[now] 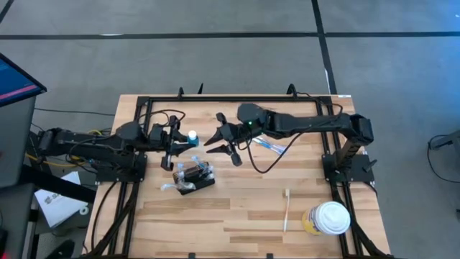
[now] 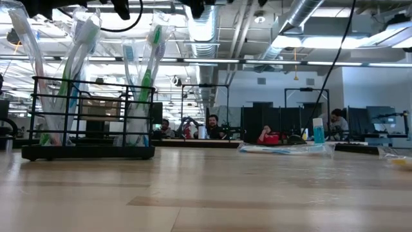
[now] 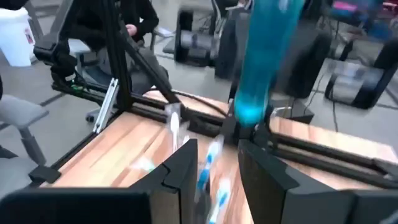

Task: Pick & Place toothbrushing station
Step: Put the left mouthwash into the middle section of the mesh organizer

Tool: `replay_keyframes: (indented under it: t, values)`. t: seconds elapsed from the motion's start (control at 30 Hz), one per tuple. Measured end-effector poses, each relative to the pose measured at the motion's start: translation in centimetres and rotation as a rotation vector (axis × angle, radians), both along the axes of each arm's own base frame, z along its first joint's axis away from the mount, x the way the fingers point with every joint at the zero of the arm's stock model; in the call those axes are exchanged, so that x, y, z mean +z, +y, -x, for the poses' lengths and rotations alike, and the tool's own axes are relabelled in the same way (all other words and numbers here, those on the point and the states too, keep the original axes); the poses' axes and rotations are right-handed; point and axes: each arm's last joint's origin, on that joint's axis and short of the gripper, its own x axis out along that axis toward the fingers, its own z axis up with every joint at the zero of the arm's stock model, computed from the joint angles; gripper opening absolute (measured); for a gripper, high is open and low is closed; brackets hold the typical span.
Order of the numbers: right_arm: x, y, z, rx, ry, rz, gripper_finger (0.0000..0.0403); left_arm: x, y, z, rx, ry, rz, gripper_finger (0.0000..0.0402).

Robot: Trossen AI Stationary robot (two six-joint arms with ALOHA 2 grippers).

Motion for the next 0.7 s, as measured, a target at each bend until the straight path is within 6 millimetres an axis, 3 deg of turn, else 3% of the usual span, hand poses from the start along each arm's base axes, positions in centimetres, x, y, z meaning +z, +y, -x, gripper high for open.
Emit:
replay_keyframes:
  t: [0.13,0.27,0.7]
  values:
    - [-1.5,-0.7,0.2,-0.014,-0.116,-0.046,0.0107,0.1,0.0,0.1,0.000,-0.006,0.000,0.0044]
    - [-0.7,-1.1,0.2,-0.001,-0.288,-0.109,0.0107,0.1,0.0,0.2,0.000,-0.007,0.000,0.0044]
    - [-0.3,-0.3,0.1,0.009,-0.350,-0.122,0.0107,0.1,0.0,0.2,0.000,-0.006,0.000,0.0044]
